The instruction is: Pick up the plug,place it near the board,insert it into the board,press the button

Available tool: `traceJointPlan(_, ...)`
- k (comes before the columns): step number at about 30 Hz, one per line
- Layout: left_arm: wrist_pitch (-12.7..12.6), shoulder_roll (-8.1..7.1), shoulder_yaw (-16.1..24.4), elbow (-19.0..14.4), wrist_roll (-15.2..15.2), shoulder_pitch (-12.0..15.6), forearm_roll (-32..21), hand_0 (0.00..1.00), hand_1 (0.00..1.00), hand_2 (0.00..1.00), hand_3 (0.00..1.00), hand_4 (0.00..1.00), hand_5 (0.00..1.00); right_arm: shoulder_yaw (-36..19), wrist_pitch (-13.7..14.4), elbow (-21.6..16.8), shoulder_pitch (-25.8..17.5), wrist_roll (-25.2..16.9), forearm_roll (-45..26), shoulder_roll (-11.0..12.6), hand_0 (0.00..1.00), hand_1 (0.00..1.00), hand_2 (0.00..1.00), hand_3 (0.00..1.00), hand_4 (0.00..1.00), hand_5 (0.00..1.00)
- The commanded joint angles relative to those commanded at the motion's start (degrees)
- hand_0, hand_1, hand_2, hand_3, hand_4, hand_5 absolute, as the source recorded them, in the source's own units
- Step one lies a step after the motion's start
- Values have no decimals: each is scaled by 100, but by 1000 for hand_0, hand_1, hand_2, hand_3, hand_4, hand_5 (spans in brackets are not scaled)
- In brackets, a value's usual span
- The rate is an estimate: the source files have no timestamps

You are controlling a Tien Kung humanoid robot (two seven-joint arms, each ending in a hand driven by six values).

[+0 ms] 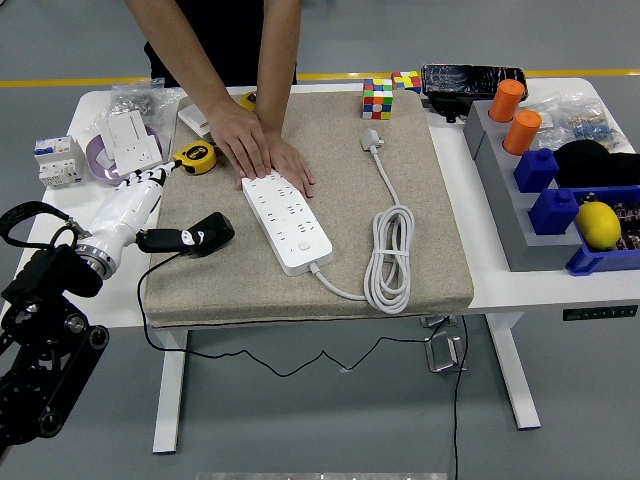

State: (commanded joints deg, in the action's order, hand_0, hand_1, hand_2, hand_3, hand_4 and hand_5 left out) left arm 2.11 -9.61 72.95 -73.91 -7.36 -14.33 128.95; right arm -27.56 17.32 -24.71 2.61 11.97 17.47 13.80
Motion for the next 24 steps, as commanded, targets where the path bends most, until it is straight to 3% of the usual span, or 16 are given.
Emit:
traceJointPlan(7, -157, 67, -192, 541, 88, -248, -37, 998, 998, 998, 969, 998, 495, -9, 14, 7, 17, -3, -14, 8, 874, 810, 775, 784, 998, 833)
traceJointPlan(14, -591, 255, -223, 1278, 178, -503, 65, 967, 987, 971, 912, 998, 495, -9, 23, 14, 33, -2, -24, 18, 873, 808, 774, 783, 998, 833)
traceJointPlan(22, -608, 322, -326, 1641, 235, -654, 105, 948, 974, 947, 901, 998, 496, -20, 30, 14, 43, 1, -17, 11, 872, 809, 774, 783, 998, 833)
traceJointPlan(23, -625, 324, -334, 1670, 244, -670, 105, 929, 948, 876, 877, 998, 492, -17, 30, 15, 44, 2, -20, 10, 872, 809, 772, 782, 998, 832)
traceJointPlan(24, -645, 325, -337, 1703, 251, -689, 105, 929, 948, 876, 877, 998, 492, -16, 32, 14, 48, 1, -21, 11, 872, 809, 772, 782, 998, 832)
